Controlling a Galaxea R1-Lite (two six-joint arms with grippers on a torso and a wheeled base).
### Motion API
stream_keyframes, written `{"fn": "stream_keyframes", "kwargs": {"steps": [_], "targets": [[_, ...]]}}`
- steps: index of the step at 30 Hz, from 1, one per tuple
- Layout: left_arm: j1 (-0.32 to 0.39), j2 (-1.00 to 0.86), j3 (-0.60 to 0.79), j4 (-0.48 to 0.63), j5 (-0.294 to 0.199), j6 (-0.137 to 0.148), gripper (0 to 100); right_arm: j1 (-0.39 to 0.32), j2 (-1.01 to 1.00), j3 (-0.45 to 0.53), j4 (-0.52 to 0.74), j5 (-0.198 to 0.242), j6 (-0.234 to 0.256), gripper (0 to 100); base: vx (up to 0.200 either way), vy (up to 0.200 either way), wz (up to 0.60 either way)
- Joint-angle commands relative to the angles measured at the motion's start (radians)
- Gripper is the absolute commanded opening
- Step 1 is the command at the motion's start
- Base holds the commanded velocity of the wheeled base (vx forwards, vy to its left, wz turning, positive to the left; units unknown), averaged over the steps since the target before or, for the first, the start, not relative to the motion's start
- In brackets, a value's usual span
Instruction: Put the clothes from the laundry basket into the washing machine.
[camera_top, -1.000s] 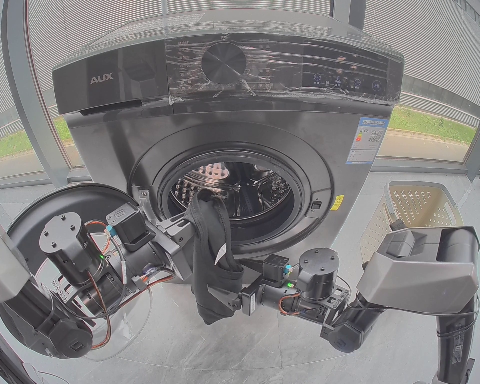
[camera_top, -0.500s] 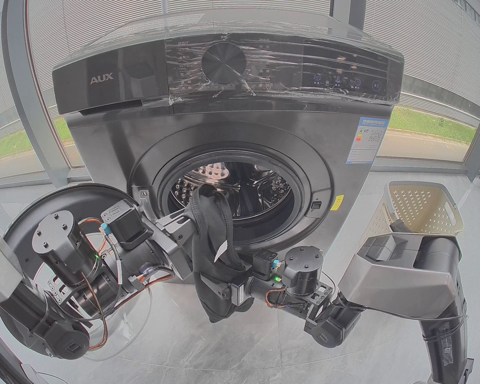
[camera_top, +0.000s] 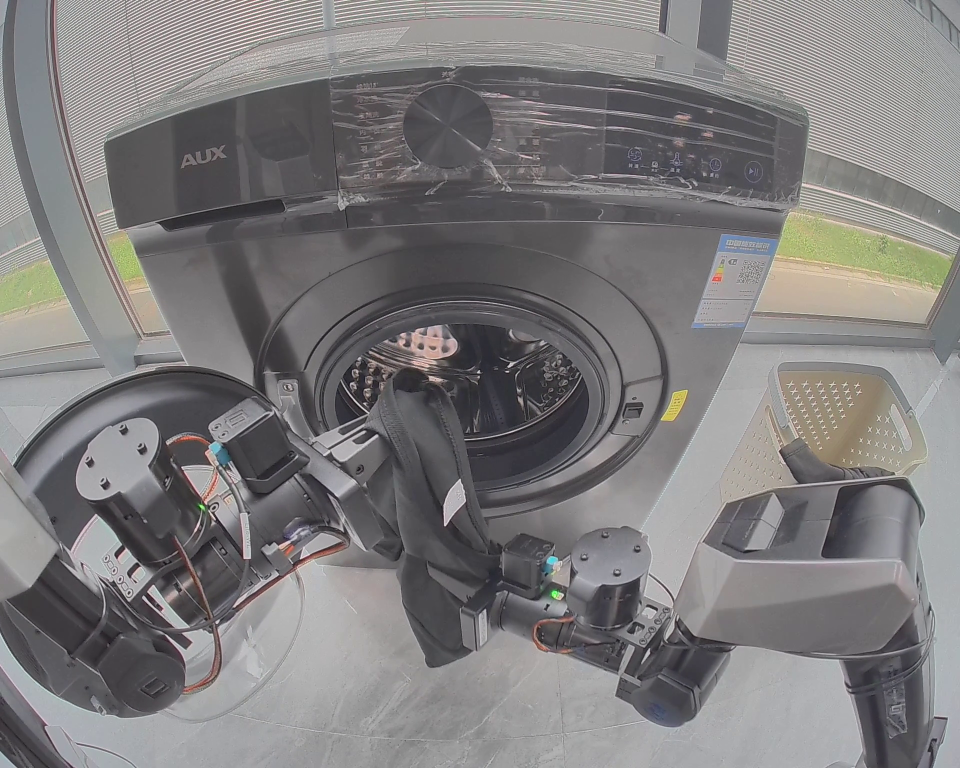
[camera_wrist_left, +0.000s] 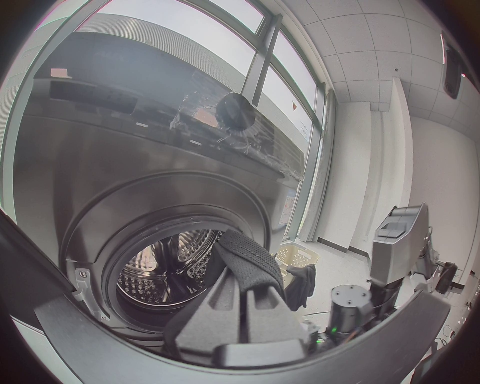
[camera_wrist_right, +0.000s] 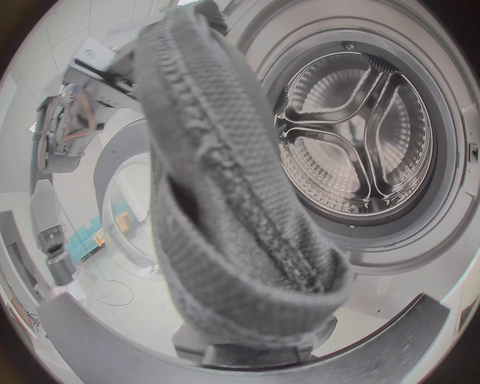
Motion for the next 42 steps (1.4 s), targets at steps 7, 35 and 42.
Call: {"fn": "stream_keyframes", "kwargs": {"steps": [7, 35, 42], "targets": [[0.071, 0.139, -0.005, -0.003, 0.031, 0.008, 0, 0.076, -0.199, 0.222, -0.038, 0.004, 0.002, 0, 0.000, 0.000, 0.00], [0.123, 0.225, 0.053, -0.002, 0.029, 0.028, 100, -0.079, -0.215, 0.160, -0.029, -0.005, 0.005, 0, 0.000, 0.000, 0.00], [0.128, 0.230, 0.071, -0.002, 0.026, 0.051, 100, -0.119, -0.207, 0.153, -0.029, -0.044, 0.007, 0, 0.000, 0.000, 0.00]]}}
